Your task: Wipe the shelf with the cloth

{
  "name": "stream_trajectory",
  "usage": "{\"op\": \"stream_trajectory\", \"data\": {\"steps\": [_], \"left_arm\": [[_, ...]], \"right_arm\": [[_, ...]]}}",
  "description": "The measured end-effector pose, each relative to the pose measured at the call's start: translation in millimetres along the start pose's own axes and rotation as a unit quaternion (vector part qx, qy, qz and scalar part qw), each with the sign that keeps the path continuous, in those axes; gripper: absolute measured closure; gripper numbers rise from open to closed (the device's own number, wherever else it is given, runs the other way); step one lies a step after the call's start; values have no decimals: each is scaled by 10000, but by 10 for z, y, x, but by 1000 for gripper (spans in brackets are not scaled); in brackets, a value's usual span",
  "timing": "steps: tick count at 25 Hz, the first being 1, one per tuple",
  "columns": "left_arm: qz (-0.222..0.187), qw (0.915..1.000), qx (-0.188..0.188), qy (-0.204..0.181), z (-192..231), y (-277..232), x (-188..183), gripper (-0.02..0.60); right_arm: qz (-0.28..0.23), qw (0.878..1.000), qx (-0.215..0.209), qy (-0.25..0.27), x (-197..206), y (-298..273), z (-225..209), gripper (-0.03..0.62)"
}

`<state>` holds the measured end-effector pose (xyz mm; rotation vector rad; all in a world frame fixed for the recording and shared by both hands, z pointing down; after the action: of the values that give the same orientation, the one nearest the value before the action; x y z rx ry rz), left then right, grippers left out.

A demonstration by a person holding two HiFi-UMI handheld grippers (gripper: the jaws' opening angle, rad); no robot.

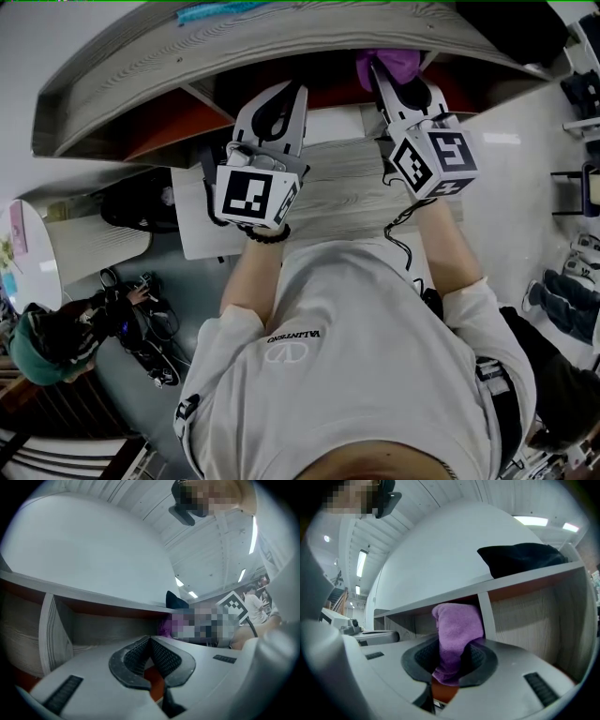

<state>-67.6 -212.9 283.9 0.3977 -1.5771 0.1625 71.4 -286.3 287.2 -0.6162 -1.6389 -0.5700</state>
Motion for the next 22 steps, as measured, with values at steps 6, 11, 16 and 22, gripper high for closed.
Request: {"op": "stream_trajectory", "data": {"steps": [6,11,16,22], "left_arm": [[213,9997,-68,-16,51,34,17,583],[275,9995,-131,-6,121,110,37,583],[266,9995,-194,-2,179,145,34,583],[244,9992,-330,17,308,255,27,583]], "right_arm": [[-46,10000,-10,-14,-63,-59,20,514],[-32,10000,-64,5,-87,-122,83,514],[-7,9998,-174,19,-75,-204,187,514],[43,9994,-348,68,-58,-332,357,514]]}}
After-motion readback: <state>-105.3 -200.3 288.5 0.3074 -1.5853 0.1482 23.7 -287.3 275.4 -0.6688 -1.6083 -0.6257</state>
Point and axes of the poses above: the fingertips, and each gripper's own axes: y backward along the fingers, z to its left, x out of its underside, the point moved 4 cm from there along y, backward along the fingers, and after that the axes turned 3 degrees about -z, right-handed, at the moved point
